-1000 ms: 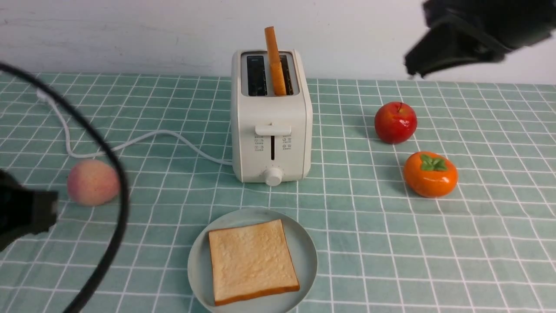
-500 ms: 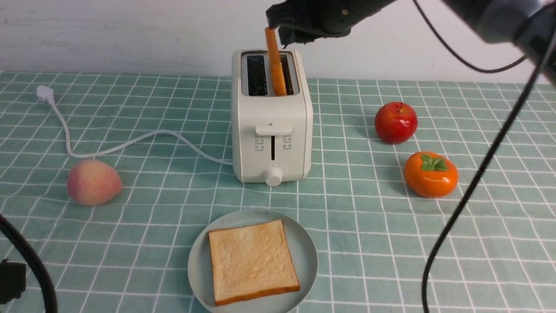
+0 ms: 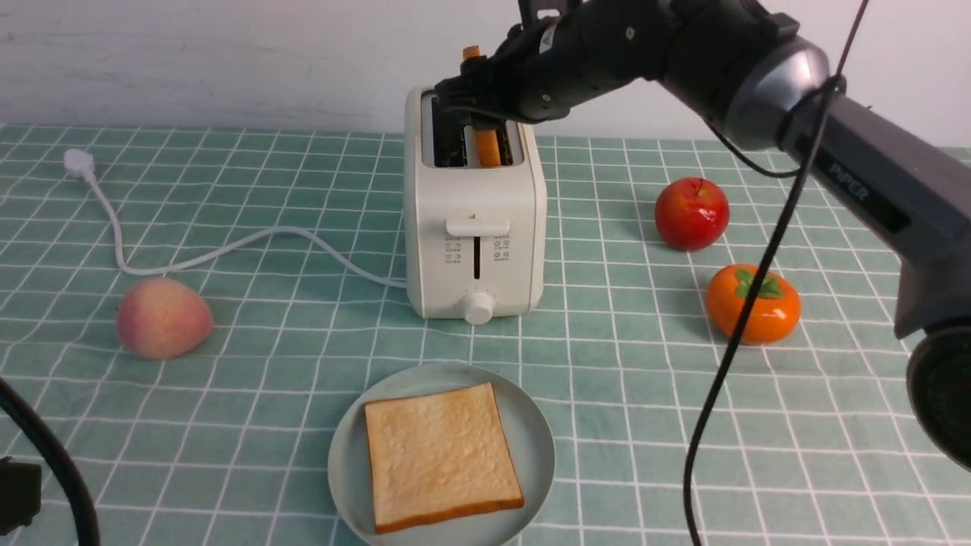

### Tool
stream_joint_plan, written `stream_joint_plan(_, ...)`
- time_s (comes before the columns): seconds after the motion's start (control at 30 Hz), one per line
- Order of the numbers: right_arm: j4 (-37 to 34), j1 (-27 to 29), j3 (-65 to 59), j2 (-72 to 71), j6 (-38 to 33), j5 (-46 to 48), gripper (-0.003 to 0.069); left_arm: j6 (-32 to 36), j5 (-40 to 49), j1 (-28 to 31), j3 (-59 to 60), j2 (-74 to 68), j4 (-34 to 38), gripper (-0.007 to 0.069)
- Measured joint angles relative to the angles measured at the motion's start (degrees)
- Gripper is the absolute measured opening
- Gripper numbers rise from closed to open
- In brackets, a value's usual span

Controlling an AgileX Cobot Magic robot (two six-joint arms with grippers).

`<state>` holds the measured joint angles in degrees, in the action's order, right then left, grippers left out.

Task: Take toasted bread from bread machine on blue coffee table place on plate.
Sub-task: 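Grasp the toast slice in the toaster and pull it up out of the slot with the right gripper, then place the held slice of bread on top of the slice on the plate with the right gripper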

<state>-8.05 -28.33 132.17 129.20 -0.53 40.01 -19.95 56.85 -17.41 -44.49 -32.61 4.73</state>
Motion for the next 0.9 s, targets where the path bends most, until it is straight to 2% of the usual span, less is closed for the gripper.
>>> stream_joint_plan(0.1,0.69,0.00,0.00,0.70,0.00,-1.31,0.0361,0.00,0.03,0.00,0.00,0.00,-0.91,-0.0014)
stream_joint_plan(0.17,2.22,0.00,0.00,0.76,0.00,-1.31,0.0268,0.00,0.03,0.00,0.00,0.00,-1.64,-0.0014)
stream_joint_plan(0.2,2.47,0.00,0.00,0.76,0.00,-1.26,0.0246,0.00,0.03,0.00,0.00,0.00,-1.71,-0.0014)
stream_joint_plan(0.23,2.85,0.00,0.00,0.59,0.00,-1.04,0.0198,0.00,-0.02,0.00,0.00,0.00,-1.99,-0.0014)
stream_joint_plan(0.27,3.82,0.00,0.00,0.11,0.00,-0.33,0.0109,0.00,-0.03,0.00,0.00,0.00,-2.25,-0.0014)
stream_joint_plan(0.3,4.43,0.00,-0.16,-0.60,0.00,0.16,0.0085,0.00,-0.03,0.00,0.00,0.00,-2.34,-0.0014)
stream_joint_plan(0.47,6.44,0.00,-0.43,-7.74,0.00,6.20,0.0081,0.00,1.17,0.00,0.00,0.00,-3.38,-0.0014)
stream_joint_plan(0.57,7.13,0.00,-0.27,-17.04,0.00,13.49,0.0081,0.00,2.48,0.00,0.00,0.00,-4.32,-0.0014)
stream_joint_plan(0.6,7.21,0.19,0.07,-22.18,0.00,18.74,0.0081,0.00,2.61,0.00,0.00,0.00,-4.73,-0.0014)
stream_joint_plan(0.63,7.21,0.19,0.13,-22.79,0.00,19.49,0.0081,0.00,2.61,0.00,0.00,0.00,-4.73,-0.0014)
stream_joint_plan(0.7,7.26,0.76,0.48,-30.03,0.02,29.39,0.0081,0.00,2.55,0.00,0.00,0.00,-6.28,-0.0014)
stream_joint_plan(0.87,6.17,1.14,-6.07,-37.76,1.11,32.16,0.0081,0.00,1.97,0.00,0.00,0.00,-6.83,-0.0014)
stream_joint_plan(0.9,3.94,1.14,-11.19,-40.06,1.11,32.35,0.0081,0.00,1.71,0.00,0.00,0.00,-7.11,-0.0014)
